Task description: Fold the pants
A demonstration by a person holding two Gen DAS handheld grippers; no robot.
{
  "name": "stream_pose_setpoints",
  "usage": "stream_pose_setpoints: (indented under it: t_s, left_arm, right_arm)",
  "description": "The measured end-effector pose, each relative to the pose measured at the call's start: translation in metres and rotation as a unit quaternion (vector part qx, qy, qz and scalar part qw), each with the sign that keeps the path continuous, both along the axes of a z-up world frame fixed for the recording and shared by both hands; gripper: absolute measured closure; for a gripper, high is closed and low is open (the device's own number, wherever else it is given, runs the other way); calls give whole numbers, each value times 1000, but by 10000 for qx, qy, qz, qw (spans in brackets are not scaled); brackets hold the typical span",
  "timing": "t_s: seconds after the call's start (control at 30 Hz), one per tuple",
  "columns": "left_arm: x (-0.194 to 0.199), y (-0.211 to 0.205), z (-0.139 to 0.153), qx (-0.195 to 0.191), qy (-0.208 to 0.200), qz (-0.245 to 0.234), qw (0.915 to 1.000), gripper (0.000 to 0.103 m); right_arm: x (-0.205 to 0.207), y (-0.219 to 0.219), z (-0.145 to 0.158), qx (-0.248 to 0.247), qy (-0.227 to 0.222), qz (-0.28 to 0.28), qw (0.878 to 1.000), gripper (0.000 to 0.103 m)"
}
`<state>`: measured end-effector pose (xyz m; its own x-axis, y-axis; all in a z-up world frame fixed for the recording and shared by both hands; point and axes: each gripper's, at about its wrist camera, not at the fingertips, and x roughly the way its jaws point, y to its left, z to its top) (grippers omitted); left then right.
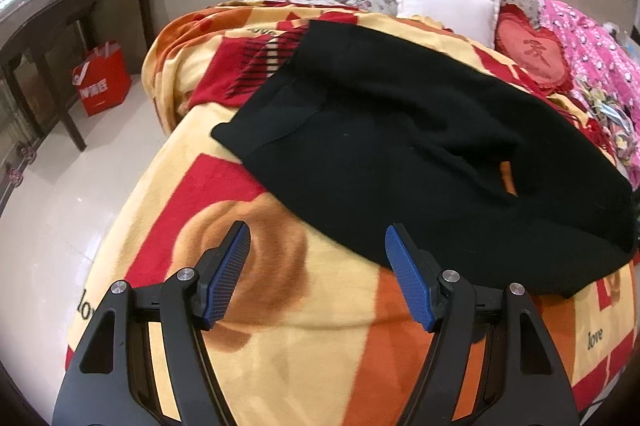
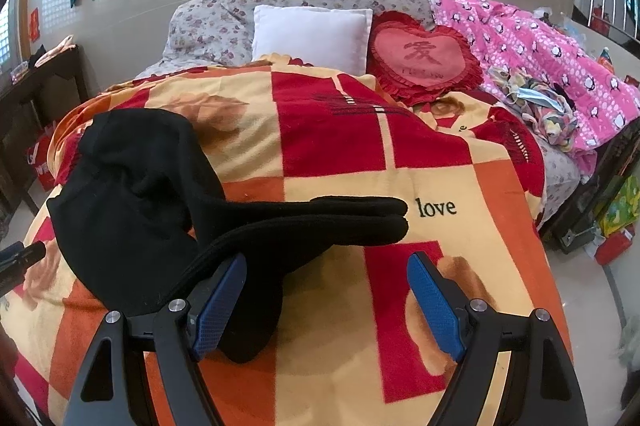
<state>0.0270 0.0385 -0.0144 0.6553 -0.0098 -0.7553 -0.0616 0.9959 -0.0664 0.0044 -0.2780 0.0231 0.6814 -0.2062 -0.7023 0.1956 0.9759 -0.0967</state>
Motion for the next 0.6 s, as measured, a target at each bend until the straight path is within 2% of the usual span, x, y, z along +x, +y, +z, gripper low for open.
stream_pose_setpoints:
  t_s: [0.33,0.6]
  left_arm:
    - [3,7,-2,18,14,80,10000,32]
    - [7,11,-3,-2,65,114,9999,32]
  right_arm:
    - [3,9,1,-30,-9,111,9999,21]
    - [-3,15,18,-129,-265,143,9995,21]
